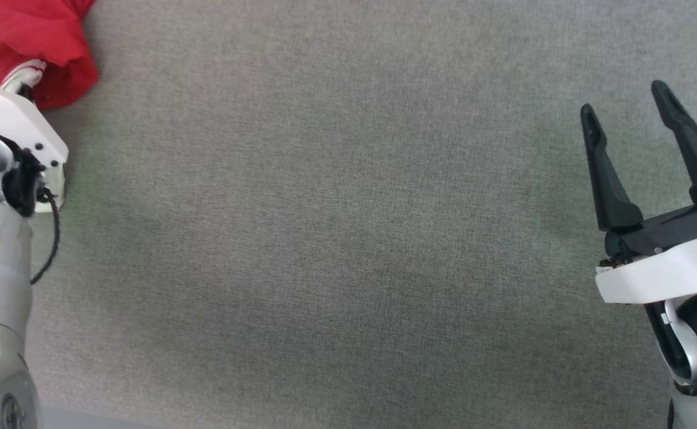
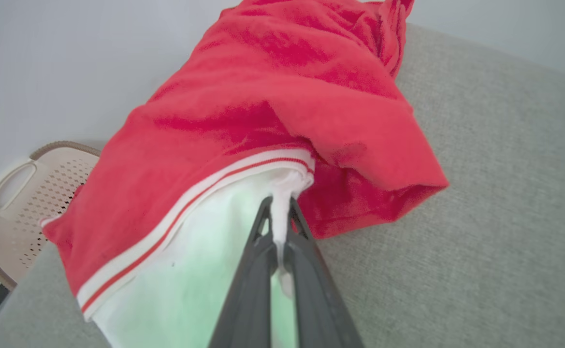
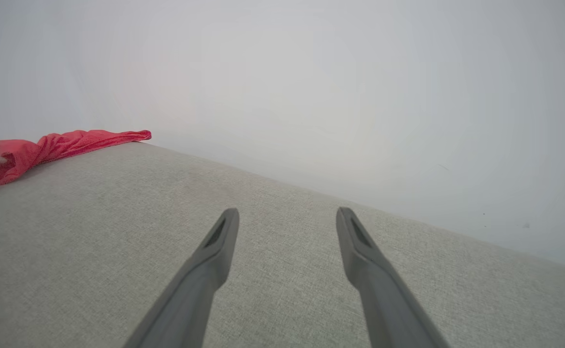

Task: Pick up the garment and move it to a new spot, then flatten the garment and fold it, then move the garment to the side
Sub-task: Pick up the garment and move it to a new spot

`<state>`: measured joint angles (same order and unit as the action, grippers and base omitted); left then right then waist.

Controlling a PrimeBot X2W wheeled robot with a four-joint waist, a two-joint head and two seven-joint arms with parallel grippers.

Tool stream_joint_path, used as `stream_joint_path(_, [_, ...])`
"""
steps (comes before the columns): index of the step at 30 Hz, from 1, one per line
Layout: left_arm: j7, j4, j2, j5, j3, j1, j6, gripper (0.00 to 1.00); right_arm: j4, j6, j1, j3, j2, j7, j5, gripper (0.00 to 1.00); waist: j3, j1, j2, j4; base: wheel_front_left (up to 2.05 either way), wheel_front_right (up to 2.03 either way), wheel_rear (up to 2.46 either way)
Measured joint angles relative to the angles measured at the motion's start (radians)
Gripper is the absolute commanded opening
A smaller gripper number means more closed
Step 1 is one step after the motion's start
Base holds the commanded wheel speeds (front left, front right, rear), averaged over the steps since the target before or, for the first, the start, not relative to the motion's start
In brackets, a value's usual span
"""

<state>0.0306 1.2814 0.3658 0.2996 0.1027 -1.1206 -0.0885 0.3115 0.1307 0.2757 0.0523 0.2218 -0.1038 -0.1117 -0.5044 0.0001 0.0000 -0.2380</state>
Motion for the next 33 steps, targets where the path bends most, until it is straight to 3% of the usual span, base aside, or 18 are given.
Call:
stream_joint_path(21, [-0.148,-0.097,0.078,-0.074,-0.163,-0.109,-0.037,0.0,-0.105,0.0,-0.085,-0.024,-0.086,0.097,-0.018,1.0,0.241,0.0,0.0,-0.038,0.0,0.0,0.0])
stream_joint_path(33, [-0.121,-0.233,0.095,-0.046,-0.299,-0.16,-0.039,0.0,-0.12,0.0,-0.119,-0.046,-0.117,0.123,-0.021,1.0,0.332,0.0,0.0,-0.044,0.0,0.0,0.0])
